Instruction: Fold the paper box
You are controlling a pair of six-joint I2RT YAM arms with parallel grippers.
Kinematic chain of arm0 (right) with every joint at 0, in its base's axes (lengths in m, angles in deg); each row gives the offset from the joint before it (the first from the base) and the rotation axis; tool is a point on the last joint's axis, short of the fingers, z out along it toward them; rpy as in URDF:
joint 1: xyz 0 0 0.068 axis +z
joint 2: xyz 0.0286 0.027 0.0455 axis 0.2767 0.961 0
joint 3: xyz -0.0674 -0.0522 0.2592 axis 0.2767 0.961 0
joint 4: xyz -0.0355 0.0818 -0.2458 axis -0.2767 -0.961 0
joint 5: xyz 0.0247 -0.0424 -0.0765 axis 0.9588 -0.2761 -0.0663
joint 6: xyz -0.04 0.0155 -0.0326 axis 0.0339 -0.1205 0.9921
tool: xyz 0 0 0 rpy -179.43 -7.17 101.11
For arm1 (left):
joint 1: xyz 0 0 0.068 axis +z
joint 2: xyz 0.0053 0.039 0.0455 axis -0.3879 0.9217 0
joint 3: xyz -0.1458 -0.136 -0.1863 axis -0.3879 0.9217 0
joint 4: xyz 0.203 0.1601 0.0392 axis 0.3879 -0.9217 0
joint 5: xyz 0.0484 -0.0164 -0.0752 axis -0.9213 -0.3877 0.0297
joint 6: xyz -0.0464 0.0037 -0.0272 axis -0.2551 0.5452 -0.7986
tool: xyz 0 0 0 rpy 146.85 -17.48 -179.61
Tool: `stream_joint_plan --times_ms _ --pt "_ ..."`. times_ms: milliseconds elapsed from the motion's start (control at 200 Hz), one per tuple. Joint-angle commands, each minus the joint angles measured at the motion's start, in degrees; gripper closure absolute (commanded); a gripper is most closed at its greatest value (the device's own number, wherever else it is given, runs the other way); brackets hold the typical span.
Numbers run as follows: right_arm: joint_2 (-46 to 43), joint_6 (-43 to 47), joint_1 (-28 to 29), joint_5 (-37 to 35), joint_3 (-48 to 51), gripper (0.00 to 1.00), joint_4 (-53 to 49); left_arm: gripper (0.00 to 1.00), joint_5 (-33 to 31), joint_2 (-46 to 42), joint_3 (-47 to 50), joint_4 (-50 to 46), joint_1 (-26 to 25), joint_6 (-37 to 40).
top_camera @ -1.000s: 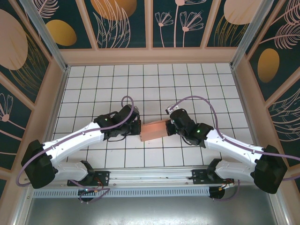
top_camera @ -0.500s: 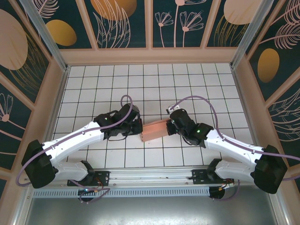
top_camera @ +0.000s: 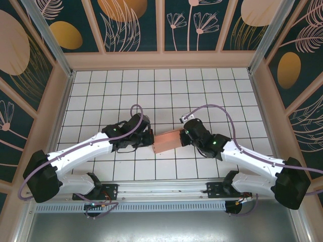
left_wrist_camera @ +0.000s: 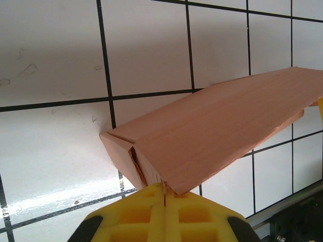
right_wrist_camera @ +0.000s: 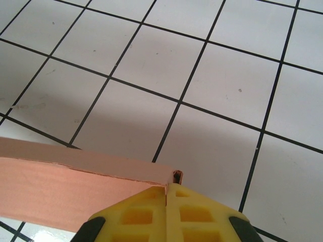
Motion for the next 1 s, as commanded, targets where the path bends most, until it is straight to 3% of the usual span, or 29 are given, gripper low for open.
stream_joint_plan --times_ms 0,445,540,746,996 --pt "-2.0 0.0 1.6 2.4 3.1 1.00 4.3 1.00 1.7 1.3 2.0 3.6 -0.2 1.1" --pt "-3.7 -0.5 2.2 3.1 6.8 1.00 7.3 1.00 2.0 2.7 5.3 5.2 -0.3 1.7" --pt "-6.1 -0.7 2.2 2.5 6.5 0.90 7.7 1.00 1.8 3.2 4.8 4.4 -0.3 2.6" --pt "-13.6 -0.4 2.3 1.7 6.8 0.53 9.9 1.00 1.1 3.5 3.3 2.7 -0.3 3.7" --pt "-15.9 -3.7 2.5 -5.1 3.7 0.47 11.8 1.00 1.4 3.9 3.0 2.9 -0.3 4.4"
